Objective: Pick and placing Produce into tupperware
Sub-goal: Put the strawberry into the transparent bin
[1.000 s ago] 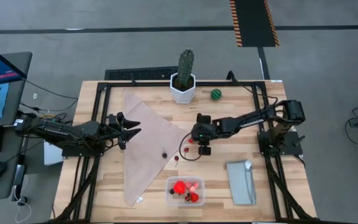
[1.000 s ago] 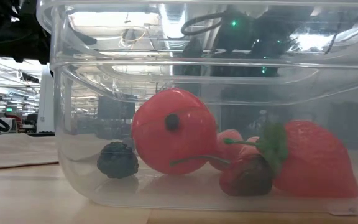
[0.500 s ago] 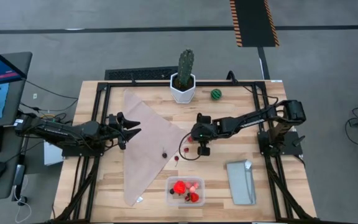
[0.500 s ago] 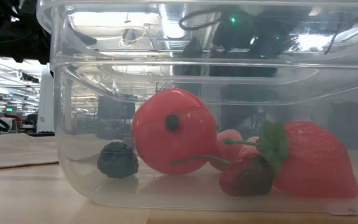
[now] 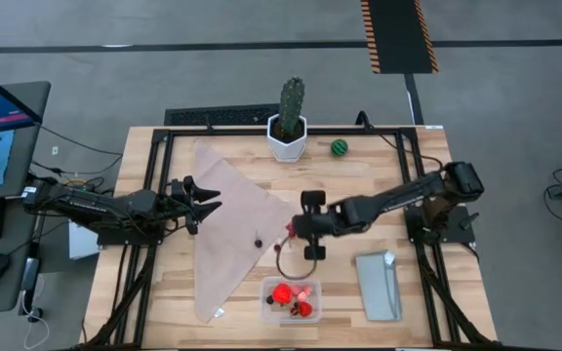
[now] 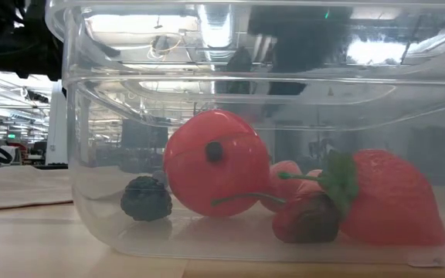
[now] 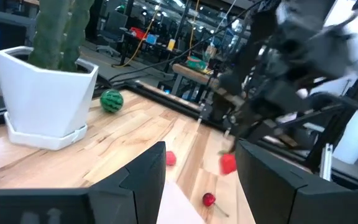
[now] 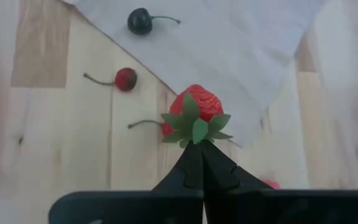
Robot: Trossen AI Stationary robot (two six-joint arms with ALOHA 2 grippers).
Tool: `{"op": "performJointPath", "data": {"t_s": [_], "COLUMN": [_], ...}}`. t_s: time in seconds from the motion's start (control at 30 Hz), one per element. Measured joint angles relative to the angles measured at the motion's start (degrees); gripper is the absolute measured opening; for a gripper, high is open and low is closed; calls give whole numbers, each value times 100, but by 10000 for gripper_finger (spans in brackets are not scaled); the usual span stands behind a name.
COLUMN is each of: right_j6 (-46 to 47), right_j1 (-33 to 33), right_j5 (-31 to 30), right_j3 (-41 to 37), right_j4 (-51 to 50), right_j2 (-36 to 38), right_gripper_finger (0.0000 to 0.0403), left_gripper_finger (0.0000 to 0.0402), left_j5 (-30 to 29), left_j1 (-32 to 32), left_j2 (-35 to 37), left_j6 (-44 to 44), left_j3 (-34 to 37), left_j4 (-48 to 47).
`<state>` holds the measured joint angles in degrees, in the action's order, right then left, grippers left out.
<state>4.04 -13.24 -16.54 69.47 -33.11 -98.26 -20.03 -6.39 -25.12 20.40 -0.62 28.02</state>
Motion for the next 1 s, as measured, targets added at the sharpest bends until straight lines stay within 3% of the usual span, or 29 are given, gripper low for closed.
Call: {"op": "performJointPath", "data": {"t_s": [0.53,0.83,1.0], "right_j6": [1960,2593,2441], "right_j1": [-2178,-2317,-2183], "right_j5": [-442,-421,-437], "right_j3": [963,898,891], "right_j4": [-105,18,34], "right_j2": [-7,-648,-876], "right_gripper_finger": [11,13,28], "left_gripper_finger": [182,182,182], "left_j5": [-278,134,203], "left_j1": [0,0,0], "left_j2": [1,-1,1], "left_j6": [40,109,253], "left_j3": [0,0,0], "left_j4": [-298,-307,-395]}}
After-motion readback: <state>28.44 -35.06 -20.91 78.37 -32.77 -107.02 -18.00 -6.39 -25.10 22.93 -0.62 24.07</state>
